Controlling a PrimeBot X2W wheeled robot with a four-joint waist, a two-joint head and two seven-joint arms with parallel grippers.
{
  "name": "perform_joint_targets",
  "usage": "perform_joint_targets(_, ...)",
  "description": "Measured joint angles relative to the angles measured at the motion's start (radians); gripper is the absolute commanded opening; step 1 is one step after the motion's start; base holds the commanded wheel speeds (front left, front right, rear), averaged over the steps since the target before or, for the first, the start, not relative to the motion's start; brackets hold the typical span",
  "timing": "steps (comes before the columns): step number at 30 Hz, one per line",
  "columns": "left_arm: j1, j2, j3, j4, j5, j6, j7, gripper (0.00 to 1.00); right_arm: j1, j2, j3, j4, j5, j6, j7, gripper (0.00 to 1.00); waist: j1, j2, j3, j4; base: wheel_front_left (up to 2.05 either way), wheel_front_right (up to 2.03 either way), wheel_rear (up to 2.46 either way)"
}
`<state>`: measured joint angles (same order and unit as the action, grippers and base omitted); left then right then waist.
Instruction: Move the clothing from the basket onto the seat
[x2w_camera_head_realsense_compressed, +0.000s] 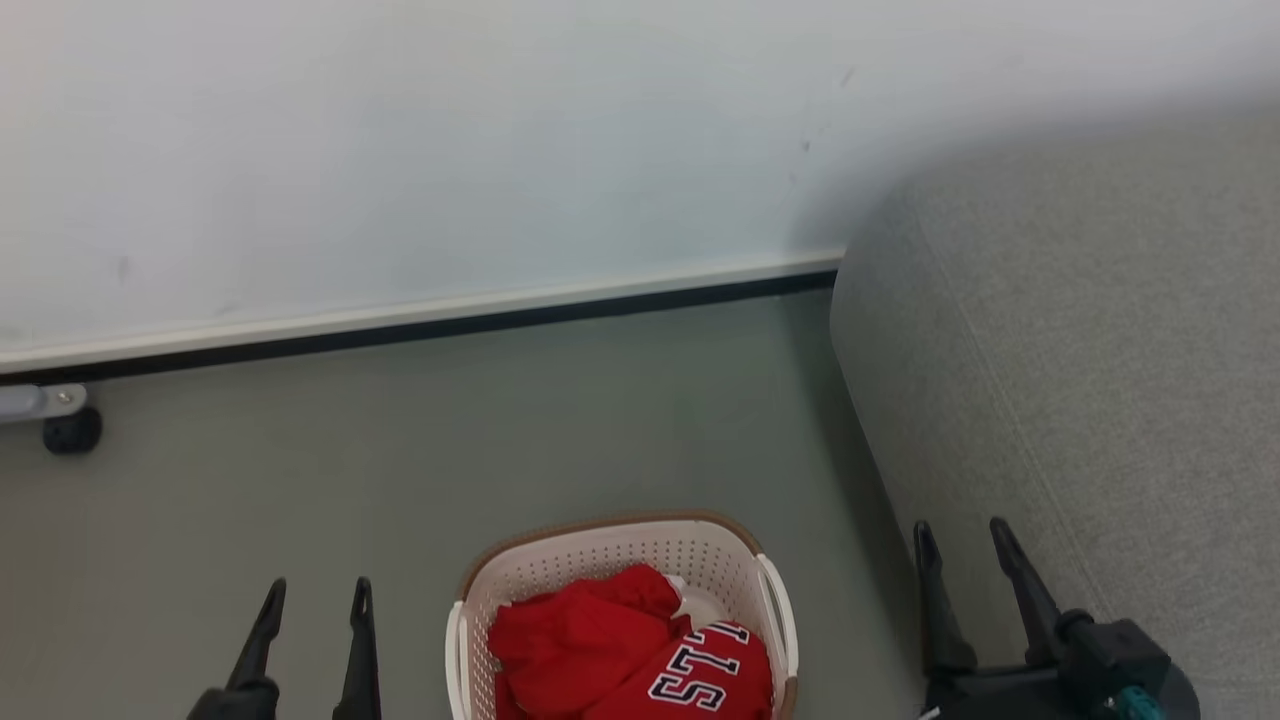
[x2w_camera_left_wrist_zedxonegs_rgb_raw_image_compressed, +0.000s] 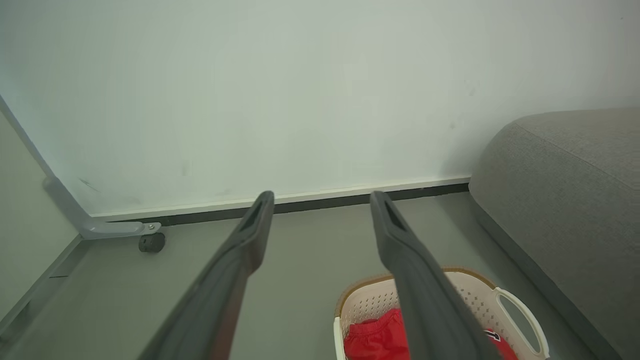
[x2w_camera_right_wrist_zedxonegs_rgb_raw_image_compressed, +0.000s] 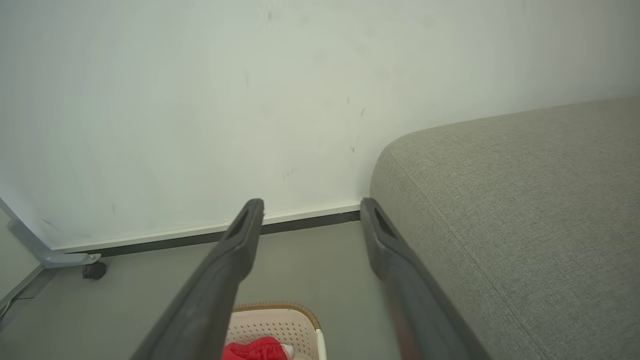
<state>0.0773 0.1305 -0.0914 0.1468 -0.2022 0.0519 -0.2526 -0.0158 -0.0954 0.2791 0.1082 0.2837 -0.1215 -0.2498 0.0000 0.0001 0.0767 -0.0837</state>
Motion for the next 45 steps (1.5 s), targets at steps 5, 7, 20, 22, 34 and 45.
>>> perform_joint_targets(5,-0.042,0.002,-0.015,-0.003,0.014,-0.008,0.0,1.0,-0.032,0.006,-0.011,-0.02,-0.013,0.0,-0.004,1.0,0.0001,0.0,0.05,-0.012,0.0,0.0,0.0)
perform_joint_targets(7,-0.061,0.007,-0.023,-0.001,0.02,-0.011,0.0,1.0,-0.044,0.008,-0.014,-0.035,-0.014,0.0,-0.004,1.0,0.0001,0.0,0.077,-0.02,0.0,0.0,0.0)
perform_joint_targets(20,-0.232,0.025,-0.134,0.074,0.093,-0.074,0.045,1.0,-0.171,0.021,-0.051,-0.079,-0.022,-0.001,-0.007,1.0,0.0002,0.0001,0.261,-0.077,0.0,0.0,0.0)
perform_joint_targets(22,-0.255,0.024,-0.15,0.09,0.102,-0.081,0.057,1.0,-0.19,0.022,-0.059,-0.087,-0.022,-0.001,-0.007,1.0,0.0002,0.0001,0.29,-0.085,0.0,0.0,0.0)
perform_joint_targets(34,-0.416,0.033,-0.195,0.24,0.152,-0.116,0.123,1.0,-0.292,0.035,-0.078,-0.121,-0.022,-0.002,-0.007,1.0,0.0002,0.0002,0.47,-0.133,0.0,0.0,0.0)
perform_joint_targets(45,-0.57,0.096,-0.243,0.324,0.225,-0.149,0.163,1.0,-0.395,0.041,-0.072,-0.156,-0.021,-0.002,-0.007,1.0,0.0001,0.0002,0.635,-0.173,0.0,0.0,0.0)
